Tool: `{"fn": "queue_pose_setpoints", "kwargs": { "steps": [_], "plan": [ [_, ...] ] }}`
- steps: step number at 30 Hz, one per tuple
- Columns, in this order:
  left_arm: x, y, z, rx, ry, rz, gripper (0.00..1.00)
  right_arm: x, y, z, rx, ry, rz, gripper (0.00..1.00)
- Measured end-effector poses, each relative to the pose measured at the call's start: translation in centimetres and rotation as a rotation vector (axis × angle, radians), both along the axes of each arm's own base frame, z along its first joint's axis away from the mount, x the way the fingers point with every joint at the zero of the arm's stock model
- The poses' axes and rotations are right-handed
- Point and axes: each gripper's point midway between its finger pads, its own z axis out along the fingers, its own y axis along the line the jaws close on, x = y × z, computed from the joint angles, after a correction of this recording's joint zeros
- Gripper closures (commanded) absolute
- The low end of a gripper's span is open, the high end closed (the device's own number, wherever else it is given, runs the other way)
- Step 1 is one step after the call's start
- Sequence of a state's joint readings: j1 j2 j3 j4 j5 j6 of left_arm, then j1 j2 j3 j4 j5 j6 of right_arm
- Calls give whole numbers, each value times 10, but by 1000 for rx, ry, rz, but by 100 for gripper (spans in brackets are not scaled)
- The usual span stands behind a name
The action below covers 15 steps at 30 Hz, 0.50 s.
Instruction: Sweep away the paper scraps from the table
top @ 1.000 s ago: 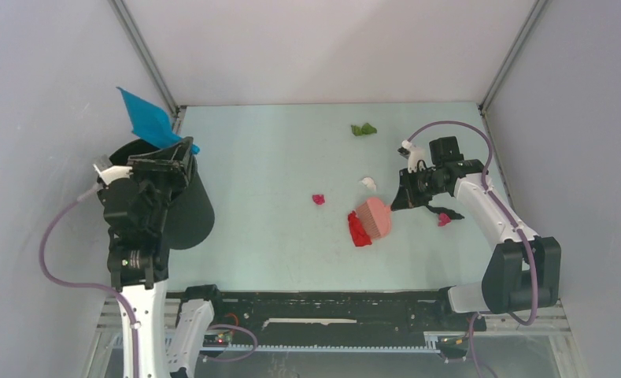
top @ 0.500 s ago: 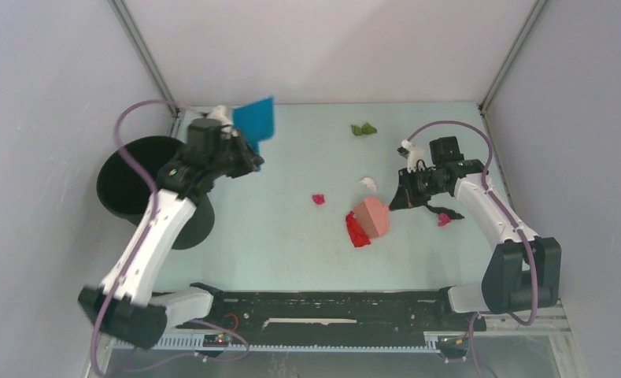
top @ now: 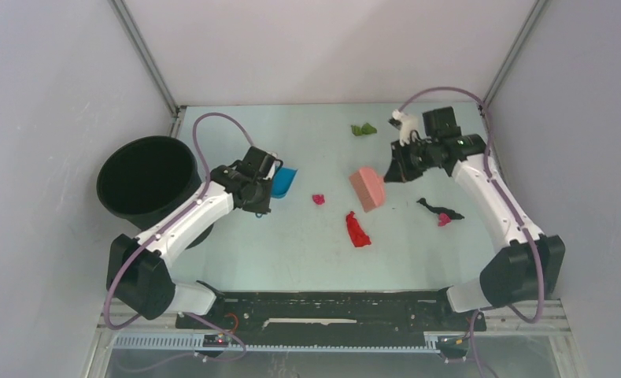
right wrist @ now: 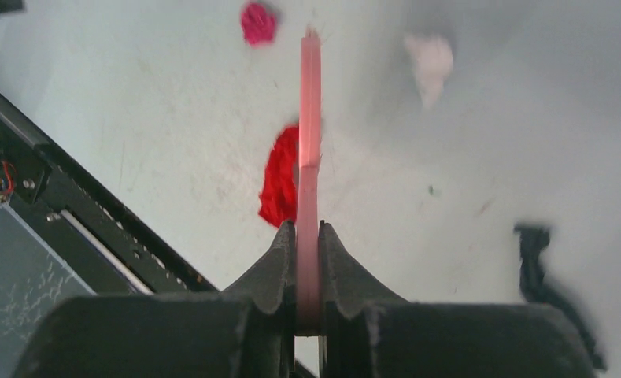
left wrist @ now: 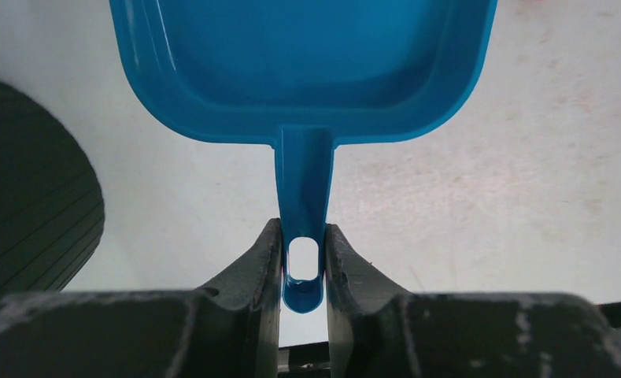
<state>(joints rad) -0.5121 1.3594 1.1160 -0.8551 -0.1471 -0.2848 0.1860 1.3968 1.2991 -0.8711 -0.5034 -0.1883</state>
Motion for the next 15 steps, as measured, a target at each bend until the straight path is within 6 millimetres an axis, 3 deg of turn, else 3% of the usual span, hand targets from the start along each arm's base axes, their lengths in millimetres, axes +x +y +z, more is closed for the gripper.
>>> {"fn": "queue_pose_setpoints", "kwargs": {
  "steps": [5, 9, 11, 15],
  "plan": [
    [0, 17, -8, 82, -10, 32, 100, 44, 45, 35, 34, -40, 70, 100],
    [3, 22, -8, 110, -24, 46, 100, 90, 74, 41, 101, -22, 57, 100],
    [4, 22, -9, 115, -23, 47, 100, 117, 76, 39, 88, -24, 24, 100],
    [3, 20, -13, 114, -8, 34, 100, 201, 60, 41, -59, -239, -55, 100]
  ]
}}
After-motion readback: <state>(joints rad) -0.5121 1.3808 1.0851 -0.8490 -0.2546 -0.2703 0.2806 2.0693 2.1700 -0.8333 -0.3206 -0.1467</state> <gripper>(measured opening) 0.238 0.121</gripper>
